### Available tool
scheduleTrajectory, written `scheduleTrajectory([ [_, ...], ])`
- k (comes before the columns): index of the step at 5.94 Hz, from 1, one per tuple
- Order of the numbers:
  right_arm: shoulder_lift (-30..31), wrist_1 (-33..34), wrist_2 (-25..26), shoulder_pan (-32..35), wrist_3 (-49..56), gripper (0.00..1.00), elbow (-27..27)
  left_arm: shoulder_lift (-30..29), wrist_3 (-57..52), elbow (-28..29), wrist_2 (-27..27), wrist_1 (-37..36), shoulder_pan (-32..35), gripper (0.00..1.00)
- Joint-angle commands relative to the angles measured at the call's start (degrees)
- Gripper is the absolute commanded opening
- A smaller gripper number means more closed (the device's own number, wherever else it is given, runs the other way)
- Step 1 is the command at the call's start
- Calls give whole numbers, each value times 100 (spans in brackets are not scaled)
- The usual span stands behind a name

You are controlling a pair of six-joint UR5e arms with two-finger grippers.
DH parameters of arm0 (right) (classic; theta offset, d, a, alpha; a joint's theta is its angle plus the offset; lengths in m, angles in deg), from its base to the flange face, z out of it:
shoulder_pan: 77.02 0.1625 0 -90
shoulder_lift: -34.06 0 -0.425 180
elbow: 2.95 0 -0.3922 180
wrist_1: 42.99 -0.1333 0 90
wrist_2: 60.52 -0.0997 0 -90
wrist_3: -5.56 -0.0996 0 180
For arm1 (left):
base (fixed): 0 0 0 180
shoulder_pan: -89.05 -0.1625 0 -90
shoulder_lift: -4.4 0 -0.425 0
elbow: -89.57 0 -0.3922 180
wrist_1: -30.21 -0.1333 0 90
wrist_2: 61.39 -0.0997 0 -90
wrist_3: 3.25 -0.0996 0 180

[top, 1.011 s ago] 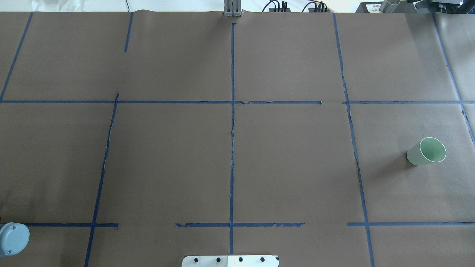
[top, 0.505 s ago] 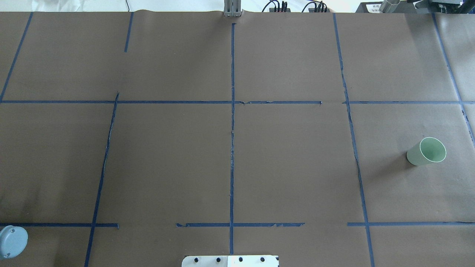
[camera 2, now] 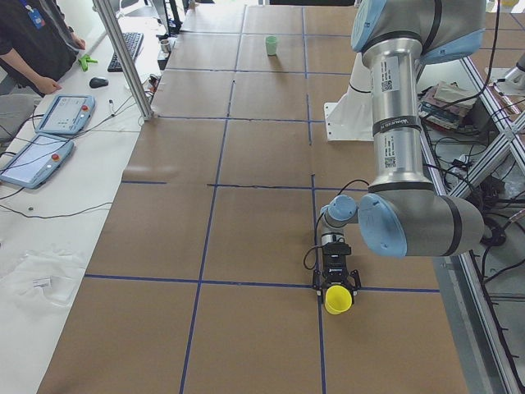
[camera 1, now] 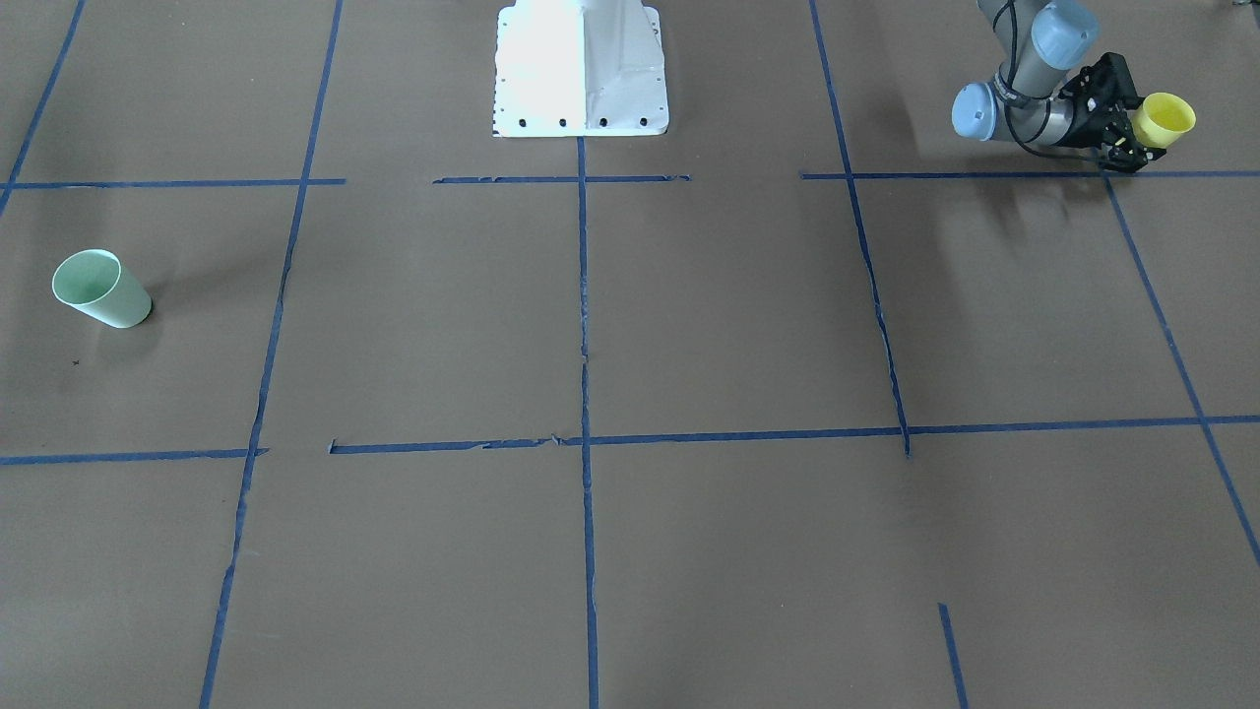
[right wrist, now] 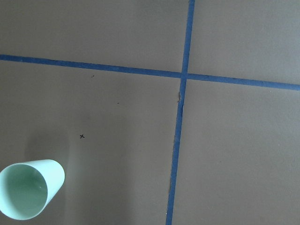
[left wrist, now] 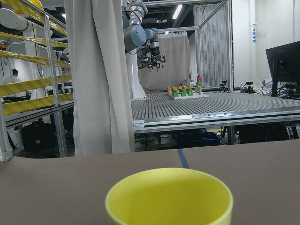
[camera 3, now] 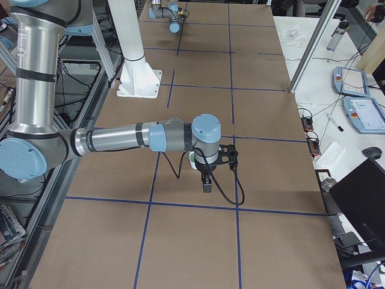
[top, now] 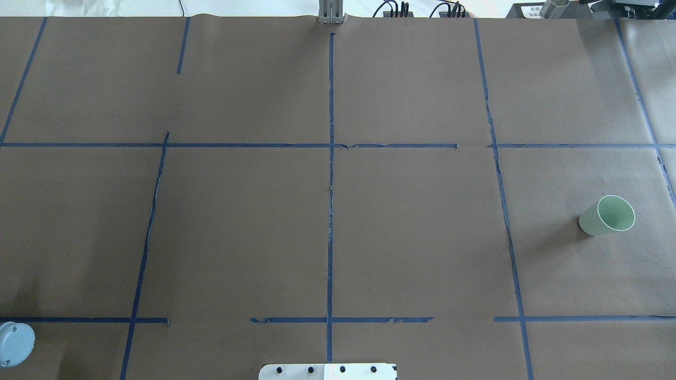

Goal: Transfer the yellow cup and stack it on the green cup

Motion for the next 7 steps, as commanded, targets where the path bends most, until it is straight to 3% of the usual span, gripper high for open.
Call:
scheduleTrajectory([
  [1, 2, 0, 0, 0, -6, 100, -3, 1, -84, 115, 3, 102, 6, 100],
  [2, -6, 0, 0, 0, -7, 100, 6, 10, -32, 124, 3, 111, 6, 84],
  [4, 2, 0, 0, 0, -7, 100, 6, 19, -31, 124, -15, 111, 15, 63],
  [7, 2, 9, -9, 0, -33, 100, -12, 403, -188, -313, -58, 94, 68, 64],
])
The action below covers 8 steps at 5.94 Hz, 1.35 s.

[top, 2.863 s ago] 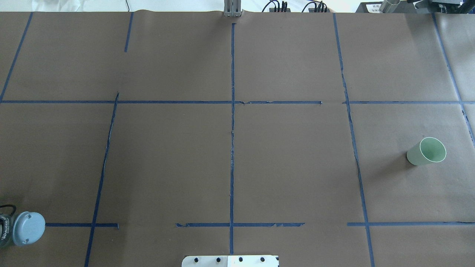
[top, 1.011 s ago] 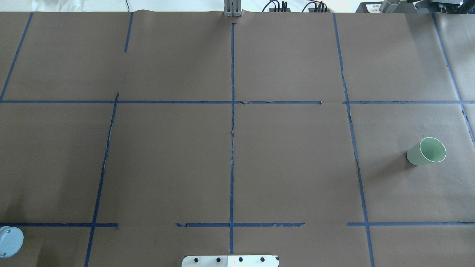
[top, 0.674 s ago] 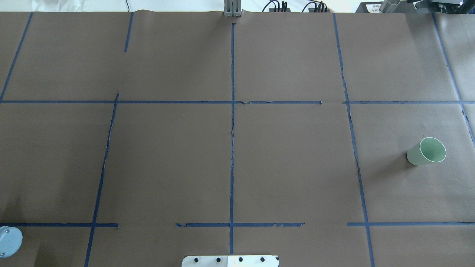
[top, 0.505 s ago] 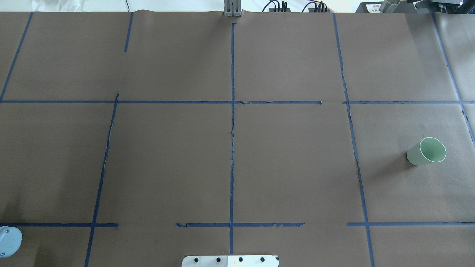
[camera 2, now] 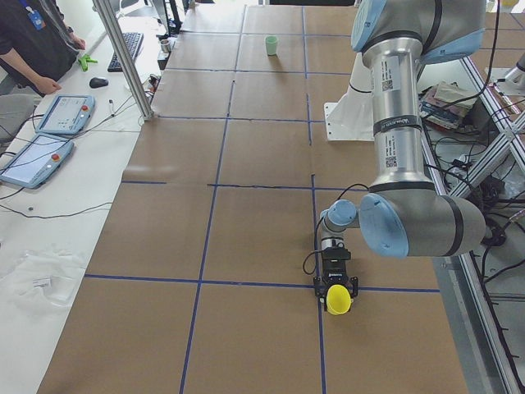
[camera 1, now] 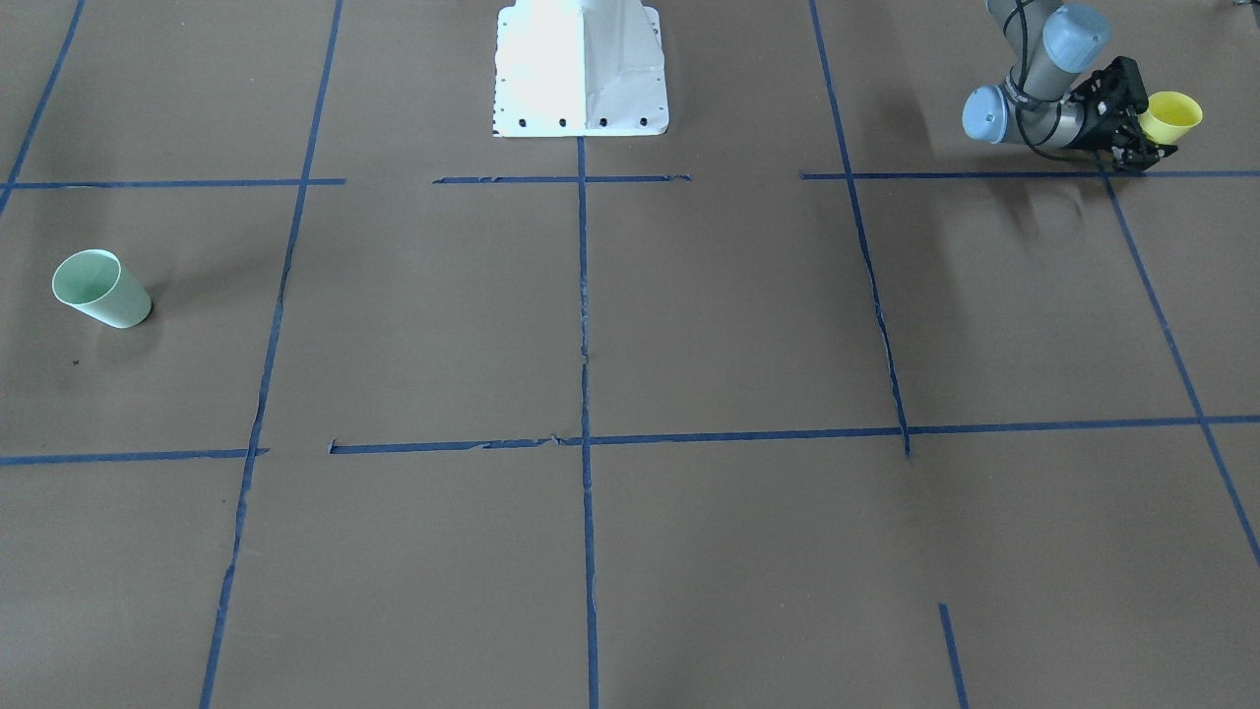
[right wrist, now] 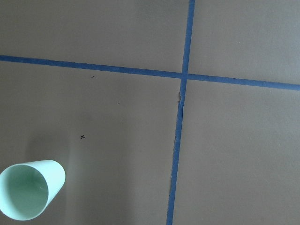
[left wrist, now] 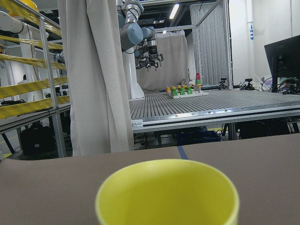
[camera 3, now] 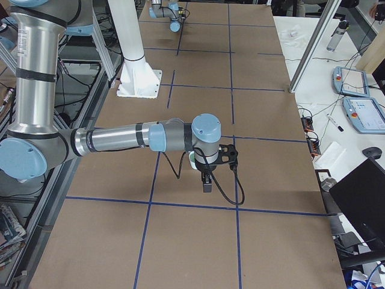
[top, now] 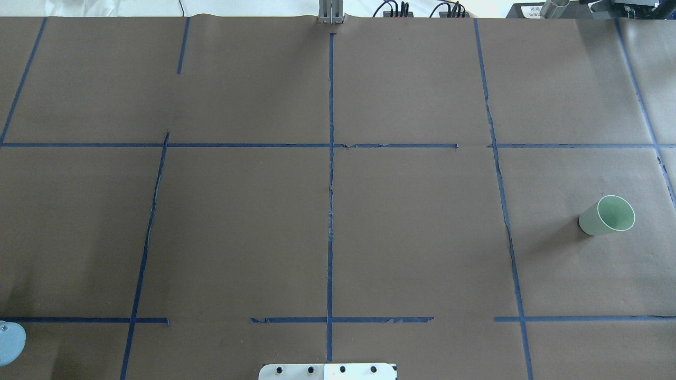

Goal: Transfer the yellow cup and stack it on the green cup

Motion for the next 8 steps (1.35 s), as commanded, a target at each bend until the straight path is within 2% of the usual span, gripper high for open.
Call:
scheduleTrajectory([
  [1, 6, 11, -2, 0, -15, 100, -17, 336, -308, -404, -33, -3, 48, 64],
  [2, 6, 19, -2, 0, -15, 100, -26, 346, -589, -449, -233, -11, 283, 64],
  [3, 6, 20, -2, 0, -15, 100, -34, 320, -1218, -519, -1036, -11, 1104, 64],
  [4, 6, 28, -11, 0, -24, 100, -35, 251, -1729, -520, -1575, -3, 1634, 64],
  [5, 14, 28, -11, 0, -32, 100, -43, 232, -2169, -520, -1737, 6, 2039, 64],
  [6, 6, 28, -11, 0, -41, 100, -52, 23, -2695, -520, -2208, 102, 2566, 64],
  [7, 6, 28, -2, 0, -41, 100, -61, -5, -3266, -511, -2543, 538, 2971, 64],
  [8, 6, 28, -11, -9, -41, 100, -130, -14, -4073, -433, -2869, 1291, 3480, 64],
])
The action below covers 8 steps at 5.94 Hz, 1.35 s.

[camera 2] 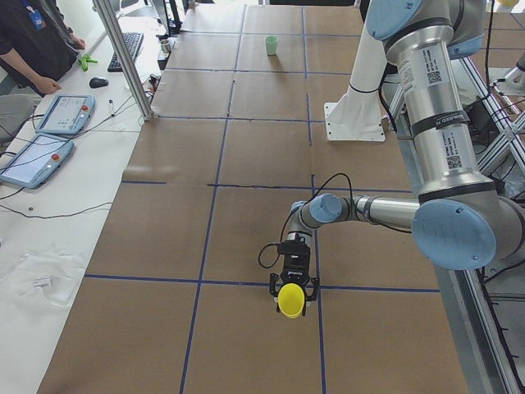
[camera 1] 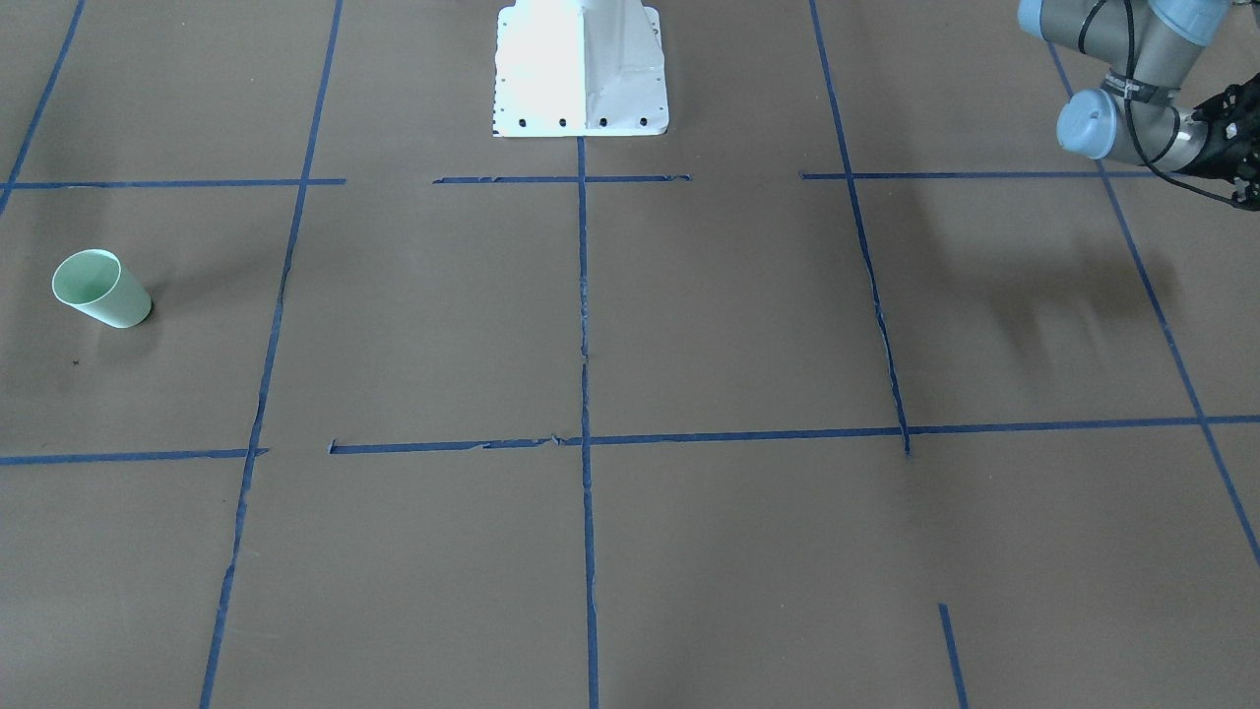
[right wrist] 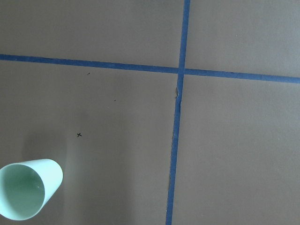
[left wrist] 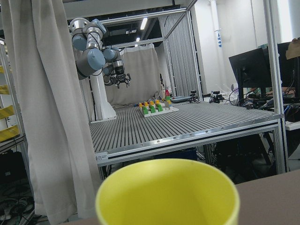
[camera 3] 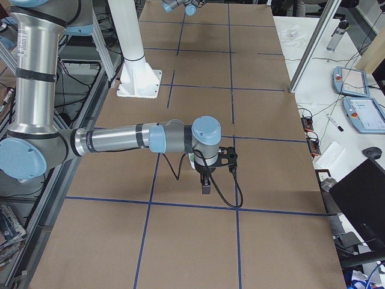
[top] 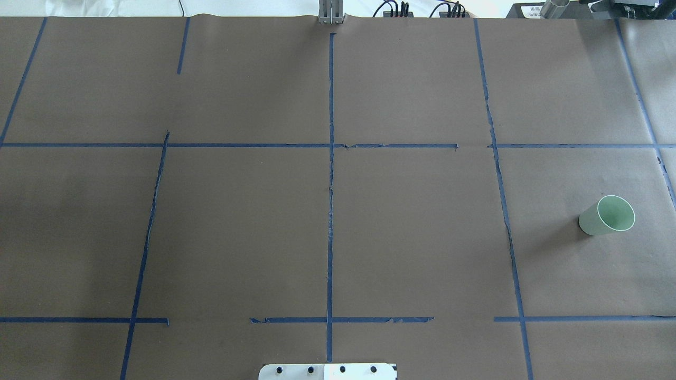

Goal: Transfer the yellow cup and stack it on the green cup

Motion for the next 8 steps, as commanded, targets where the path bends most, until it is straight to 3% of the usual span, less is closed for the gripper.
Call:
scheduleTrajectory([
  [1, -1, -9, -4, -23, -1, 100, -95, -26, -1687, 289, -395, 1707, 939, 64],
  [2, -1, -9, -4, -23, -1, 100, -95, -78, -2828, 474, -404, 2693, 1518, 64],
  [4, -1, -9, -4, -40, -10, 100, -104, -515, -6162, 807, -309, 4854, 3159, 64],
  [5, -1, -9, -4, -40, -18, 100, -104, -996, -7067, 1323, 180, 5657, 3637, 64],
  [6, -1, -9, -4, -40, -19, 100, -130, -1227, -7154, 1641, 976, 6256, 3833, 61],
  [8, -1, -9, -100, -40, -19, 100, -130, -1711, -7875, 1732, 2243, 7591, 4116, 57],
])
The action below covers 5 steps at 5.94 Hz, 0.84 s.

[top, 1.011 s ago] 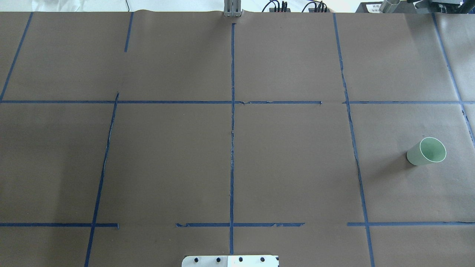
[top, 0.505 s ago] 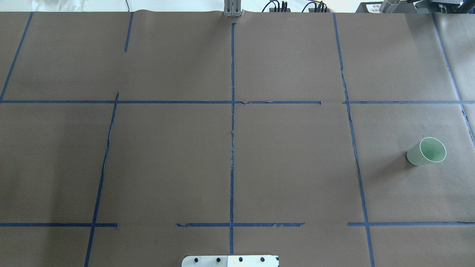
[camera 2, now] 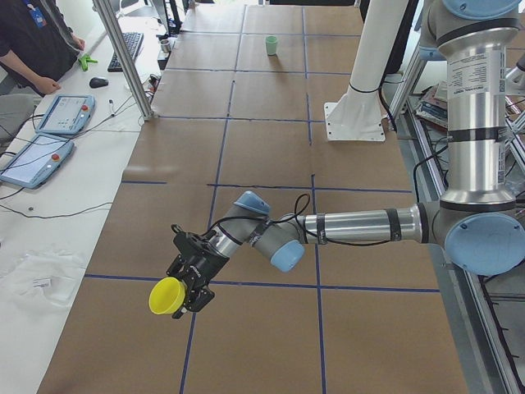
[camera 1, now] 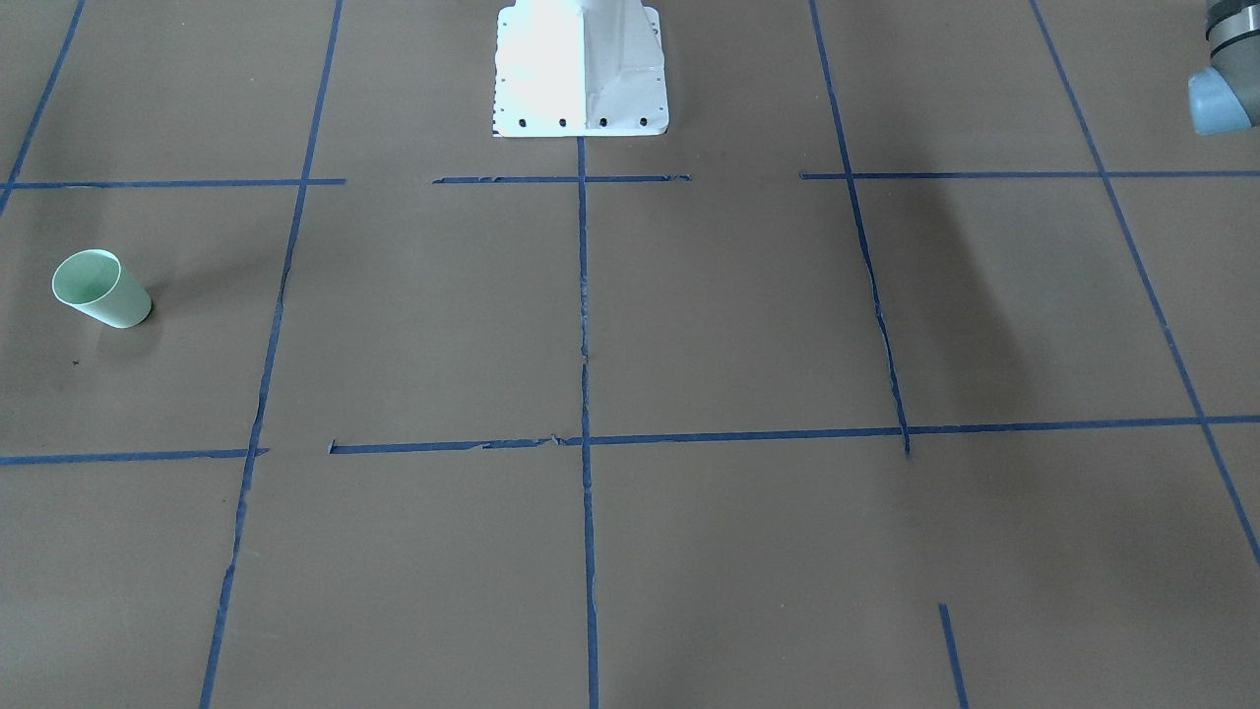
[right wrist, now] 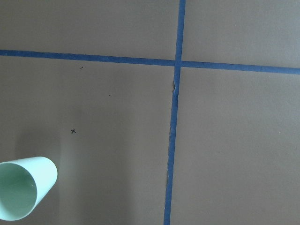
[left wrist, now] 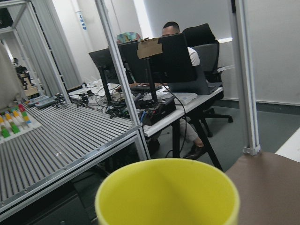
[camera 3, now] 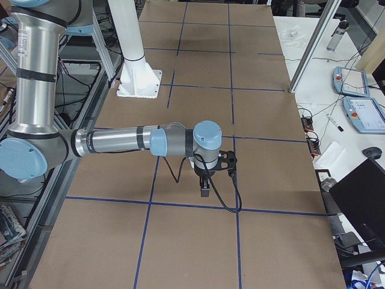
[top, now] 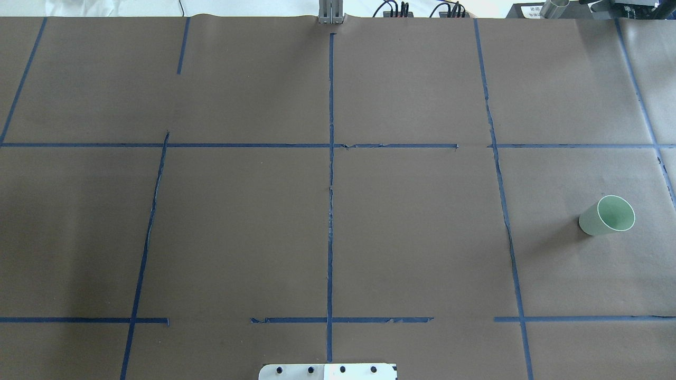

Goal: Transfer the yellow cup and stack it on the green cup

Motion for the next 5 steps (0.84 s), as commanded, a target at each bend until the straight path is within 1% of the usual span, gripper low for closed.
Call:
scheduleTrajectory([
  [1, 0, 0, -109, 0, 0, 100, -3, -629, -247, 45, 798, 693, 108, 47],
  [3, 0, 0, -162, 0, 0, 100, -11, -1517, -265, 54, 835, 667, -15, 38],
  [4, 0, 0, -197, 0, 0, 100, -3, -1852, -291, 54, 1087, 658, -381, 38],
  [5, 0, -9, -215, 0, 9, 100, -11, -2342, -543, 19, 1116, 693, -706, 37],
])
